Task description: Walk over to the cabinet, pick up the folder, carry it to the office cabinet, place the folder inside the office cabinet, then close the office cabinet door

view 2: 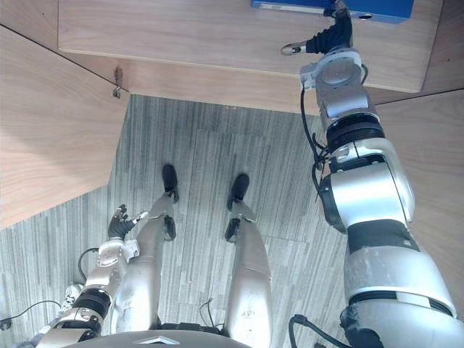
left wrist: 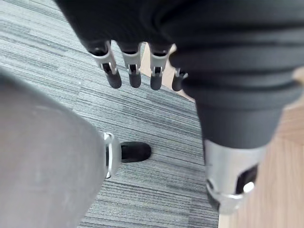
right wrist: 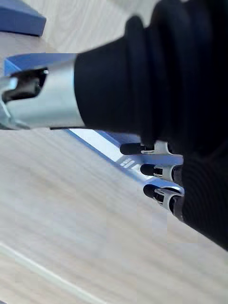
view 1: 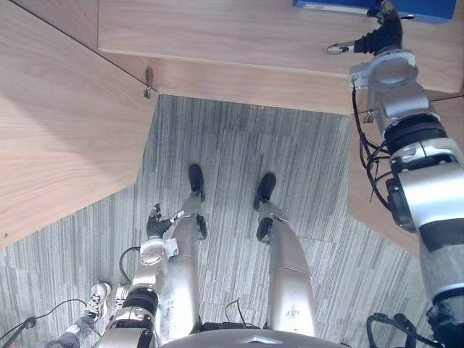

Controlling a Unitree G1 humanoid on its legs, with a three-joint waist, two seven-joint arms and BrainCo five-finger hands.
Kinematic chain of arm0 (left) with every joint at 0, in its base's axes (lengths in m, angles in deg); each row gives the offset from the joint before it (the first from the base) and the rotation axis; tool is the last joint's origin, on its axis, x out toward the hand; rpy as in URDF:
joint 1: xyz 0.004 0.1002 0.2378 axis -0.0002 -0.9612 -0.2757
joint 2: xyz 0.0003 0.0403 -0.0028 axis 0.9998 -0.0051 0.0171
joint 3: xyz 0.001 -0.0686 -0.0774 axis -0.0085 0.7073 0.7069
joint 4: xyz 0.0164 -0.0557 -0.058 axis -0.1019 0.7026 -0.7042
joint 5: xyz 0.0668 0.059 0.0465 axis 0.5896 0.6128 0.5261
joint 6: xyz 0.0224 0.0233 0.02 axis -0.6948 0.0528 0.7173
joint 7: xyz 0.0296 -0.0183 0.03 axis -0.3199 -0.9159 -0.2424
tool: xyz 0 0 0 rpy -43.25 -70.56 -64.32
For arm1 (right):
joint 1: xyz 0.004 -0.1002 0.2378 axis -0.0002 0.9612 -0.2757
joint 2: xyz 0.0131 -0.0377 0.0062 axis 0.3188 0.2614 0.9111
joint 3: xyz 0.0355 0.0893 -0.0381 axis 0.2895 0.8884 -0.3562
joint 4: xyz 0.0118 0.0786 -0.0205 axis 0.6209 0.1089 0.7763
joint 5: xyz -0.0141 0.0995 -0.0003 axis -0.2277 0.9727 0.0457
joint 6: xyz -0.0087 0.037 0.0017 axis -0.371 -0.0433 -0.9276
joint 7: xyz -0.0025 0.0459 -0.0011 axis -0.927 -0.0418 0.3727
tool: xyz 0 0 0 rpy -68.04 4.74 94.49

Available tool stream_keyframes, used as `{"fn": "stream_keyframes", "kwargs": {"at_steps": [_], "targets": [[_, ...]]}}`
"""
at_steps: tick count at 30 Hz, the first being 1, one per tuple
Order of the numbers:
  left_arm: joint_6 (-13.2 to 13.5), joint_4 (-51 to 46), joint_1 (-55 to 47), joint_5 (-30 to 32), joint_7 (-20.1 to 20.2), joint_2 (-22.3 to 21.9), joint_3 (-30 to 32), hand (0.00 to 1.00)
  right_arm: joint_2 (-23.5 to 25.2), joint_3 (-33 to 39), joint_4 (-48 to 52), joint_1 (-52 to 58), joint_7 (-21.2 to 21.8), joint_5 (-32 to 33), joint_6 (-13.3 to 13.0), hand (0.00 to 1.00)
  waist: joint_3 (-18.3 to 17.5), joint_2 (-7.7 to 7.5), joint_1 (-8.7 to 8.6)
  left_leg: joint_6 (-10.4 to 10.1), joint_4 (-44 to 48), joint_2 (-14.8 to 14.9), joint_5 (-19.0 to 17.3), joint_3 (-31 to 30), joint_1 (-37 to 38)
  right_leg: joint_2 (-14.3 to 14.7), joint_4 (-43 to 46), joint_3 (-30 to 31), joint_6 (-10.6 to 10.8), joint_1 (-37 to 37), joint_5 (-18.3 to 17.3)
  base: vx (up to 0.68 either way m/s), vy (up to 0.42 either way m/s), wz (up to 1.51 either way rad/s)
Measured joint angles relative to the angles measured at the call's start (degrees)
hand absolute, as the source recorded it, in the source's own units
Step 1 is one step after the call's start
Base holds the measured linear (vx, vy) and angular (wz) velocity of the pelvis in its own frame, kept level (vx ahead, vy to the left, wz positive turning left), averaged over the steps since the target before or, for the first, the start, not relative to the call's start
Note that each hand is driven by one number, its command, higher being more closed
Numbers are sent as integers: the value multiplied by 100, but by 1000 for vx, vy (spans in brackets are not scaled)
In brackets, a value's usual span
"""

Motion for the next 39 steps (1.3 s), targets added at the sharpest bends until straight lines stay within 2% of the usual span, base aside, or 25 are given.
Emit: {"fn": "stream_keyframes", "kwargs": {"at_steps": [4, 7, 8, 10, 12, 16, 19, 23, 30, 39], "targets": [[-15, 2, 7, 69, -24, -78, 96, 0, 2, 541, 582, 280, -215, -596, 110, 0, 0, 0, -4, -2, -24, 13, 10, 9, 51, 31, -92, 1, 4, 72, 25, 19, -42, -2], [-27, -11, 9, 174, -124, -173, 190, 0, 14, 1076, 2231, 1191, -557, -948, 113, 0, -1, -3, -4, -11, -21, 38, 0, 10, 67, 62, -159, 0, 3, 119, 38, 32, -55, -3], [-44, -27, 8, 207, -130, -176, 190, 0, 27, 1192, 2705, 1500, -668, -1087, 107, 100, -1, -4, 0, -14, -21, 40, -5, 11, 67, 64, -162, 0, 13, 118, 31, 24, -37, -1], [-61, -101, 7, 255, -160, -172, 196, 0, 119, 1399, 3483, 2130, -899, -1470, 99, 100, -1, -5, -8, -10, -19, 40, -17, 14, 68, 64, -158, 3, 33, 117, 6, 27, -41, -1], [-60, -191, 7, 353, -248, -173, 193, 0, 248, 1494, 3778, 2422, -1049, -1827, 105, 100, -2, -7, -11, -11, -9, 40, -33, 37, 68, 62, -144, 28, 46, 98, -17, 25, -47, -4], [-52, -425, 8, 448, -359, -140, 195, 0, 554, 1497, 4044, 2690, -1161, -2424, 115, 100, -43, -90, 7, -26, 5, 42, -73, 129, 26, 41, 4, 81, 55, -62, -66, 13, -45, -8], [-48, -556, 11, 543, -374, -141, 191, 0, 610, 1488, 4045, 2686, -1163, -2654, 113, 100, -40, -105, 19, -17, 120, 54, -94, 103, -89, 27, 143, 71, 39, -182, -132, 20, -55, 3], [-45, -560, 12, 539, -429, -129, 194, 0, 659, 1416, 4002, 2652, -1179, -2653, 113, 100, -38, -111, 35, -23, 286, 69, -157, 55, -296, 10, 284, 69, 19, -357, -178, 24, -38, 3], [7, -593, 26, 531, -506, -121, 195, 0, 785, 967, 3248, 1988, -1249, -2641, 99, 100, -34, -121, 38, -6, 562, 97, -222, 6, -754, -19, 480, 66, -12, -754, -199, 4, -5, 0], [70, -795, 27, 470, -513, -76, 185, 0, 624, 459, 2326, 844, -1241, -2363, 32, 100, -16, -147, 101, -3, 606, 91, -167, -19, -1245, -71, 684, 36, -62, -1286, -233, 13, -23, 3]]}}
